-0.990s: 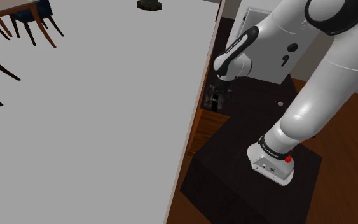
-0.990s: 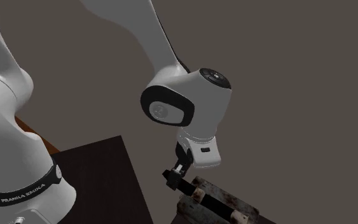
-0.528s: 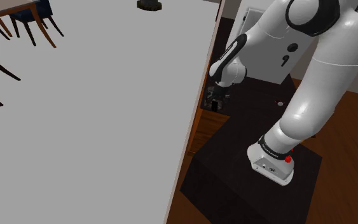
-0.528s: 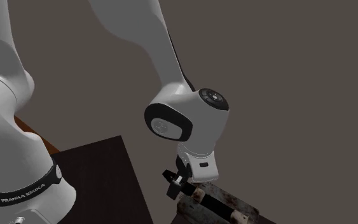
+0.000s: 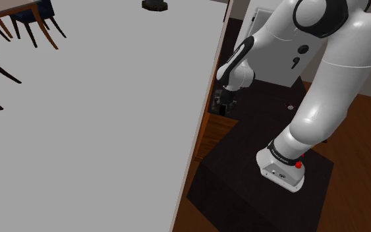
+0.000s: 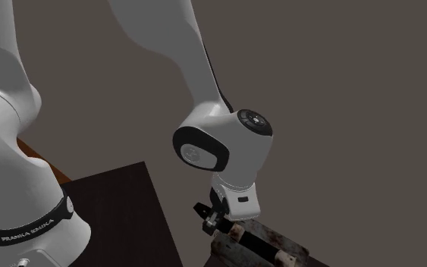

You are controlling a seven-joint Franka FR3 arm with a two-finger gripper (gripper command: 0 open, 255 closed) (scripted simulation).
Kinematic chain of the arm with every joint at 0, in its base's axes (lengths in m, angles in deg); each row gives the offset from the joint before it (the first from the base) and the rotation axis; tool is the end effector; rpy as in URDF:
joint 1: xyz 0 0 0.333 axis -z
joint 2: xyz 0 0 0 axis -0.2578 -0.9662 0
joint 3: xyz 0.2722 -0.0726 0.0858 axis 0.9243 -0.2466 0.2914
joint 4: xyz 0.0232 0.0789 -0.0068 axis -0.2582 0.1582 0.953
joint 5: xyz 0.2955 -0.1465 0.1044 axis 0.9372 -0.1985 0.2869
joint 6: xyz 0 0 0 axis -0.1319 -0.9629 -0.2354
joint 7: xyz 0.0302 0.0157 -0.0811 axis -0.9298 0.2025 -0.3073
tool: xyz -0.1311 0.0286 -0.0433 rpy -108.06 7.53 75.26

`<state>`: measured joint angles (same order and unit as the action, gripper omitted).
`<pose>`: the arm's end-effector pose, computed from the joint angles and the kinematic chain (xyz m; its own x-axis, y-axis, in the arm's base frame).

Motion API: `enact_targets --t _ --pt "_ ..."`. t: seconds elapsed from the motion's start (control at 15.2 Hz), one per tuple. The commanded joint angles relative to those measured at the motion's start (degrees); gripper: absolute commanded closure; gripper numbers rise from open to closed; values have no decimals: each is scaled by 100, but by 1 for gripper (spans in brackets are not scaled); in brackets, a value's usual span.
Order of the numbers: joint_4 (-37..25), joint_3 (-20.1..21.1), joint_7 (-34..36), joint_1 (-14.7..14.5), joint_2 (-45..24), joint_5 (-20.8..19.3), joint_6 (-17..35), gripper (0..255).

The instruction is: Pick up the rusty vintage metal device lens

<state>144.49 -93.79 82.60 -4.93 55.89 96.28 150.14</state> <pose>0.3644 -0.1349 0.1323 0.5155 -0.8217 -0.2432 -0.8493 -0.5276 -0.0177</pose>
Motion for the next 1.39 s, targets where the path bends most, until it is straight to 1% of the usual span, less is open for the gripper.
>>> enact_targets --t 0.0,0.2,0.66,1.12,1.32 --pt "-2 -5 -4 4 -3 -1 8 255" --pt "-2 0 -2 2 -5 3 11 255" --pt "141 -248 428 -137 665 -507 -463 255" --pt "204 -393 834 -180 1308 -990 -982 255" --pt "207 -405 896 -177 1411 -1062 -1071 255"
